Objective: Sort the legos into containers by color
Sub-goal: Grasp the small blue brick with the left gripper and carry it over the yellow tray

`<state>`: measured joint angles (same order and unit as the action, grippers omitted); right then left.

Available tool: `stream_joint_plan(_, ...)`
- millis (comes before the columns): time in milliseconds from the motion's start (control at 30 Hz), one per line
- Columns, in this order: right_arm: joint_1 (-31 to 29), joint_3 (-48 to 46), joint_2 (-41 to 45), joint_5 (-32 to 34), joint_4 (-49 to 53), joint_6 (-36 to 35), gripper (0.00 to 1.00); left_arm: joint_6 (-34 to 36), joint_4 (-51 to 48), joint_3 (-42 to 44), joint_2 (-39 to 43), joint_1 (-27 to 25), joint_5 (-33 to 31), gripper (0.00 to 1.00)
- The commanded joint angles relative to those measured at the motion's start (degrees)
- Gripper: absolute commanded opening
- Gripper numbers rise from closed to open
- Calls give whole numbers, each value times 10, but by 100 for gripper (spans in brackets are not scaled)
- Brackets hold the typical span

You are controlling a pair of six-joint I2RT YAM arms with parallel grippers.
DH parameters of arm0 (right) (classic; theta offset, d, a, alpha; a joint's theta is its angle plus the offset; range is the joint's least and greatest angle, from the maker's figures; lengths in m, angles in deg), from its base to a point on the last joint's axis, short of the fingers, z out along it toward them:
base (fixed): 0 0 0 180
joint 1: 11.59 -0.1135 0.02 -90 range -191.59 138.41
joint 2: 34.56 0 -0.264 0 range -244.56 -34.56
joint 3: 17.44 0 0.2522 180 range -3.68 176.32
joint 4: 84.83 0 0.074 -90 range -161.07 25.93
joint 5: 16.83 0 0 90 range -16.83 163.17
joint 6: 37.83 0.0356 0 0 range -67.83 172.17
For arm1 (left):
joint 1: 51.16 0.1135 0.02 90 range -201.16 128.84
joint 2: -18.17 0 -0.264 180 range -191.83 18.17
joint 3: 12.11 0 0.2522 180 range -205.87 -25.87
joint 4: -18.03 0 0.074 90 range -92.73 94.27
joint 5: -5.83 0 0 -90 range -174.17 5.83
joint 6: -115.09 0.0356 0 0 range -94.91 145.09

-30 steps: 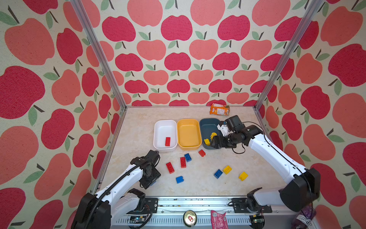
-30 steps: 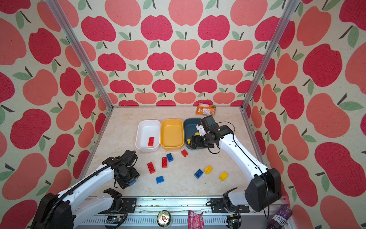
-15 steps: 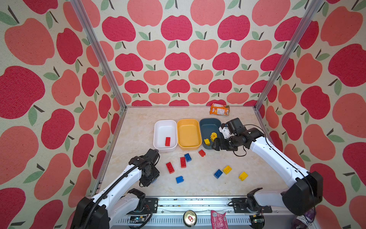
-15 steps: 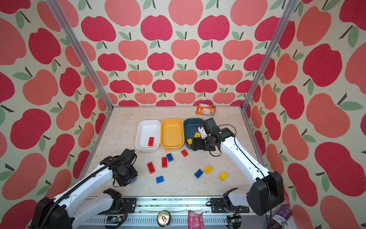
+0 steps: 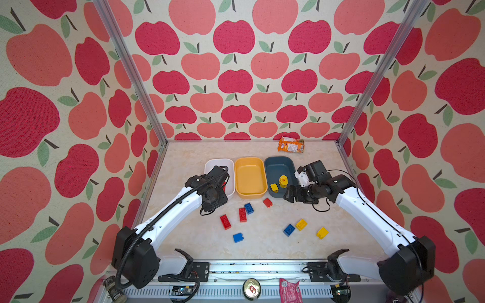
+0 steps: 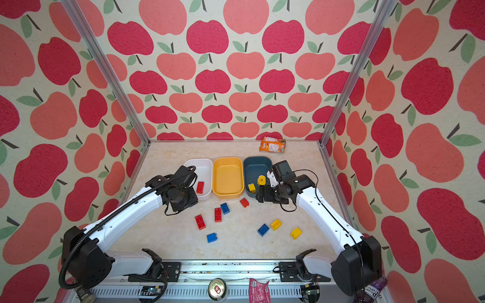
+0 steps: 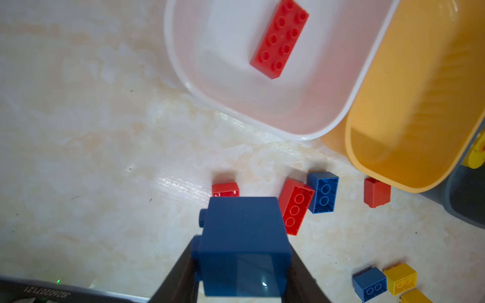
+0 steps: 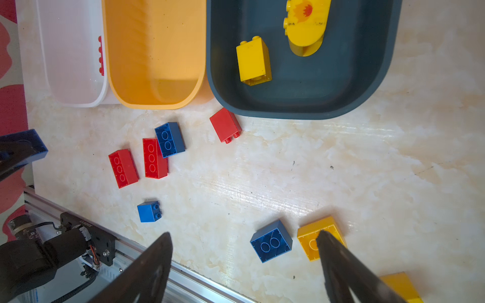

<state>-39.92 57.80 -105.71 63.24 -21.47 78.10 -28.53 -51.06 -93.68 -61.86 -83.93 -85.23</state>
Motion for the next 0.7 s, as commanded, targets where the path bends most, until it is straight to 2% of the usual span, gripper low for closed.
stream_joint_plan(0,8,-17,18,5,-4,16,89,84,15,-83,-70,-18,11,32)
stream_joint_plan(300,20,-39,46,11,-4,32,89,179,25,-295,-276,-30,81,31)
stream_joint_plan(667,27,-58,85,29,1,53,89,204,1,-468,-475,-23,114,31)
